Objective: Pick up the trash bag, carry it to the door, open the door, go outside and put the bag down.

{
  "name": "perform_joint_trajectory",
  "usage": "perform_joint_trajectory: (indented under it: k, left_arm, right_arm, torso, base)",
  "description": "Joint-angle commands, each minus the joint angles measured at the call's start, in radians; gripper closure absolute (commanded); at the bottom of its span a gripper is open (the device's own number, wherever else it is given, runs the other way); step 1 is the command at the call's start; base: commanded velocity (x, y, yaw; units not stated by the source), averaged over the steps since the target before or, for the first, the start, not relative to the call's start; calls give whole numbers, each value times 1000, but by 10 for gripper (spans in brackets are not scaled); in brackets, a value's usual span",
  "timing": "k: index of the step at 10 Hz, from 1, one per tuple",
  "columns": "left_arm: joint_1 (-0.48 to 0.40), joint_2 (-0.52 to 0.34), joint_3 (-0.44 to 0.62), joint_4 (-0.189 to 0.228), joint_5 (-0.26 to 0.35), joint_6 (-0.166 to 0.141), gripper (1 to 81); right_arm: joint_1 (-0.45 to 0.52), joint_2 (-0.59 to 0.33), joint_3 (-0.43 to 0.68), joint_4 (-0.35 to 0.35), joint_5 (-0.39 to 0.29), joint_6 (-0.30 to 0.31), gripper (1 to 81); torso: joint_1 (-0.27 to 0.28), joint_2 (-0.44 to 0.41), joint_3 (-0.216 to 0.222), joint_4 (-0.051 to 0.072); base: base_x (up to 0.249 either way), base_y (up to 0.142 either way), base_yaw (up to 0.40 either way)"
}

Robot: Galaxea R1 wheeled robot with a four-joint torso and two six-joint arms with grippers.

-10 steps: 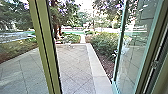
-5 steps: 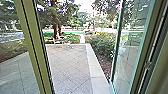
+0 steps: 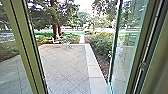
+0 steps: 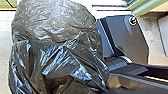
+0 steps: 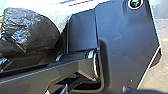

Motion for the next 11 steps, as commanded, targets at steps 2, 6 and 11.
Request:
perform_joint_trajectory:
  k: [2,6,11]
  left_arm:
    - [-51,2,1,8,48,4,811]
    - [-51,2,0,8,48,4,811]
    - [-51,2,0,7,48,4,811]
  right_arm:
    - [49,11,7,-12,-58,-6,10]
    - [47,13,8,-15,-58,-6,10]
    - [46,13,8,-14,-58,-6,10]
  torso:
    - [0,0,0,0]
    - [0,0,0,0]
    - [0,0,0,0]
  base:
    - [0,-110,0]
    - [0,-71,0]
    - [0,0,0]
